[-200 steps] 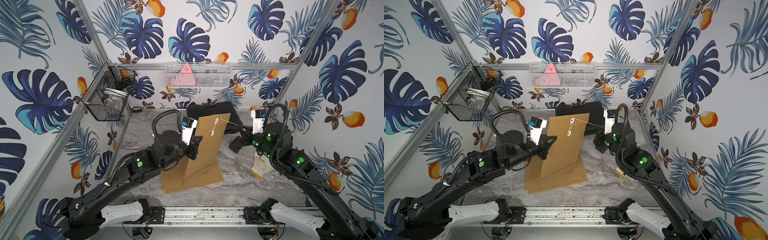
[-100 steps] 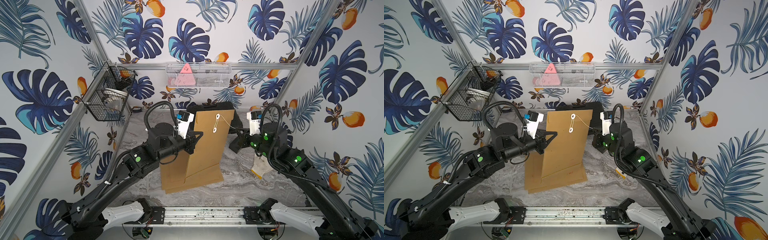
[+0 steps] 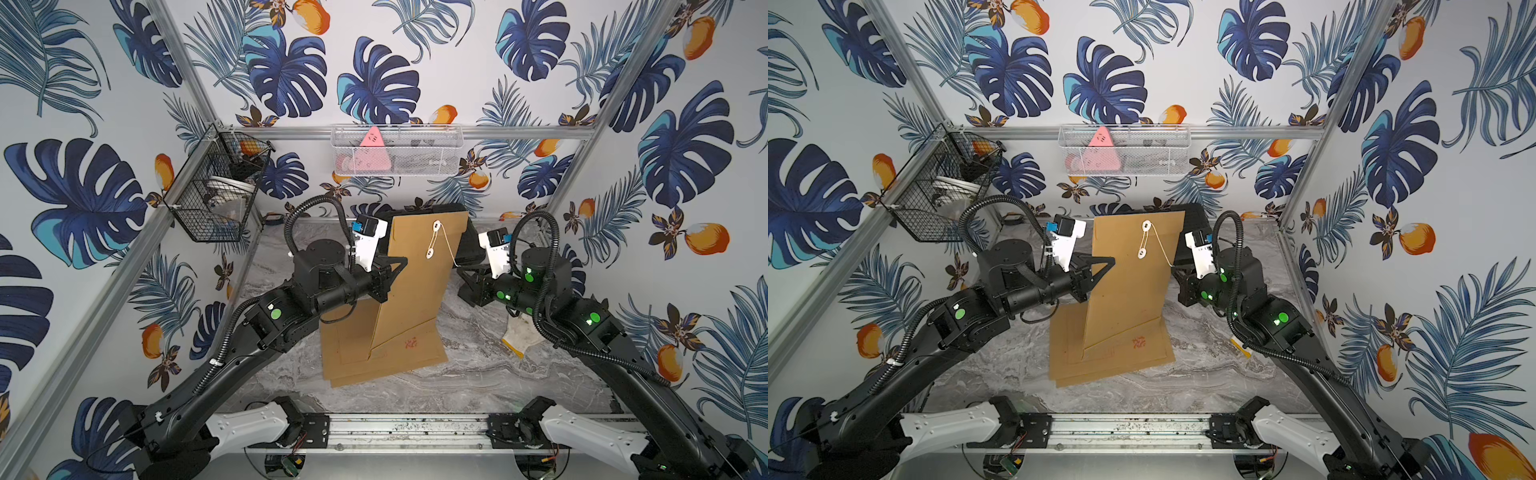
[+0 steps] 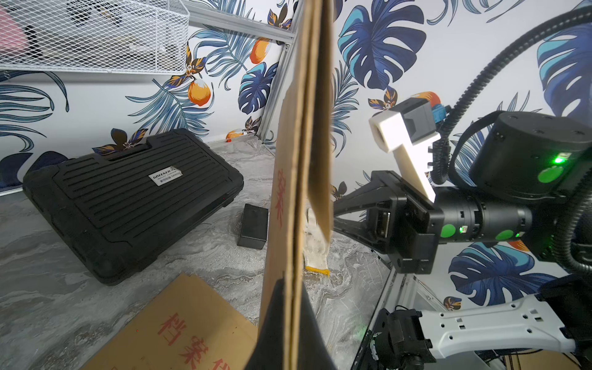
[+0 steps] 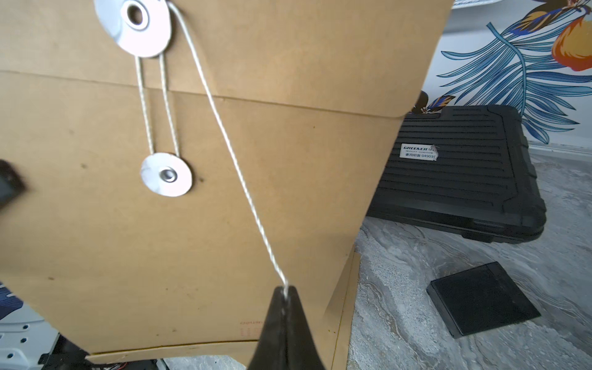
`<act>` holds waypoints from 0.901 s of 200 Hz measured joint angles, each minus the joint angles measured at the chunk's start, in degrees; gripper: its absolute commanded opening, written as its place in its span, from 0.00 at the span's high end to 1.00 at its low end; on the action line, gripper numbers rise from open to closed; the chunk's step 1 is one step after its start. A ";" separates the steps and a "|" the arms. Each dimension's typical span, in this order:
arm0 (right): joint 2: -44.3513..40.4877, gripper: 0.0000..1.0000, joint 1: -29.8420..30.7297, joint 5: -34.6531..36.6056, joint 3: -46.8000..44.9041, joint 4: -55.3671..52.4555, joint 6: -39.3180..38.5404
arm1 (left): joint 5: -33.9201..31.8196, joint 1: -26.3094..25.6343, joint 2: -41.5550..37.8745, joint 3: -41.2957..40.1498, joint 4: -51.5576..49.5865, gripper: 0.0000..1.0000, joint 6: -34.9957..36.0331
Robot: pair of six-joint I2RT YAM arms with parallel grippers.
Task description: Open the file bag
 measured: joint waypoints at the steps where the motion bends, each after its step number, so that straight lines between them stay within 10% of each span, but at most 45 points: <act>1: 0.02 1.00 0.00 -0.04 0.00 0.00 -0.02 | 0.00 0.00 0.00 0.02 0.00 1.00 0.00; 180: 1.20 1.00 0.00 -13.75 -2.16 0.09 -3.13 | -0.74 0.31 0.63 1.16 1.97 1.00 -0.26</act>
